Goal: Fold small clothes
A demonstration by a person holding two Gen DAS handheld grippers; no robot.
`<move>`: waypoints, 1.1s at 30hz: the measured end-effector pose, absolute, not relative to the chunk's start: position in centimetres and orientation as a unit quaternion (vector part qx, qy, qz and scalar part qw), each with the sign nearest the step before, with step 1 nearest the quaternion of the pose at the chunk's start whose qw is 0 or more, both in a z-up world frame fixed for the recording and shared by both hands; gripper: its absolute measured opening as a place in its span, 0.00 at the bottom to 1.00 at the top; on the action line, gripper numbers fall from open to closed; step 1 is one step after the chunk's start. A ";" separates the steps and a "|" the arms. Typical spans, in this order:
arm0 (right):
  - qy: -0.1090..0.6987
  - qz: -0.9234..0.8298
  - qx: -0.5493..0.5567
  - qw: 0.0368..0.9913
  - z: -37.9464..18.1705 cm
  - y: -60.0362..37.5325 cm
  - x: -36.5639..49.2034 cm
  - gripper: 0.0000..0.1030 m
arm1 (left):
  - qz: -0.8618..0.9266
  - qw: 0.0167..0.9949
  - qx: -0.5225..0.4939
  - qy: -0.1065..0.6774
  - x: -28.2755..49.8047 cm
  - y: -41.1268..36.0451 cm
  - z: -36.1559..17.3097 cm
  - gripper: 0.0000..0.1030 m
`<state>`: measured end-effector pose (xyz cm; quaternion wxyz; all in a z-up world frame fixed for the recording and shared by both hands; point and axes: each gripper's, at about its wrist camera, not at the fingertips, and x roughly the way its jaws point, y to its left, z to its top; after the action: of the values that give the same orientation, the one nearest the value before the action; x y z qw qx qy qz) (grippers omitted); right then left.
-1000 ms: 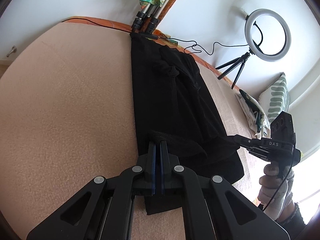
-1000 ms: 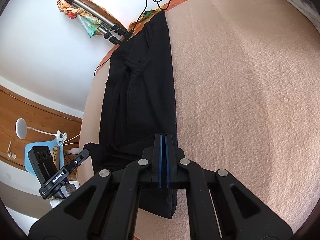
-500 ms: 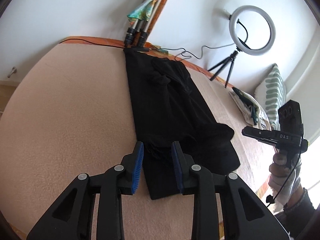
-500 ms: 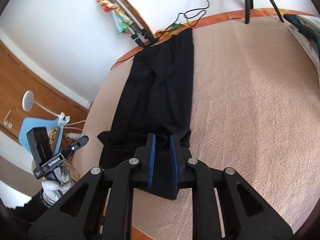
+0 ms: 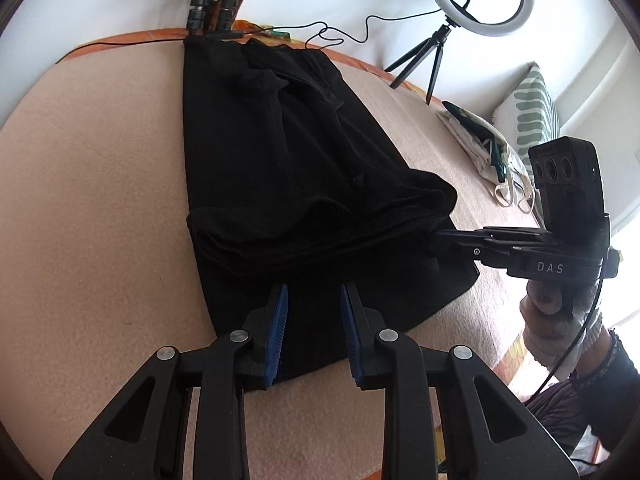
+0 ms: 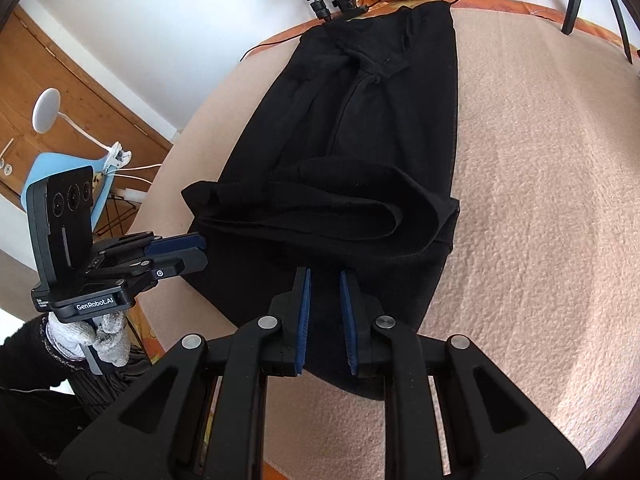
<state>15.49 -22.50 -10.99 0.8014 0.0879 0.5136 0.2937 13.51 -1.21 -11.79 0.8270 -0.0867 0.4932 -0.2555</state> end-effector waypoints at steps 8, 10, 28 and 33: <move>0.466 0.221 0.139 0.846 -9.8 -24.3 18.0 0.16 | -0.197 0.877 -0.071 0.432 15.8 -0.7 -9.8 0.23; 0.448 0.203 0.128 0.861 -9.0 -24.8 18.0 0.16 | -0.185 0.884 -0.077 0.423 15.9 0.2 -9.3 0.24; 0.478 0.160 0.087 0.859 -10.5 -24.1 19.2 0.17 | -0.128 0.871 -0.075 0.469 17.3 2.0 -12.7 0.37; 0.466 0.145 0.081 0.869 -10.3 -24.8 19.2 0.15 | -0.108 0.876 -0.076 0.464 17.2 2.9 -12.5 0.37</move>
<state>19.18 -24.78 -10.32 0.8689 0.0805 0.4664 0.1449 17.18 2.91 -12.49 0.8761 -0.0764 0.4638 -0.1075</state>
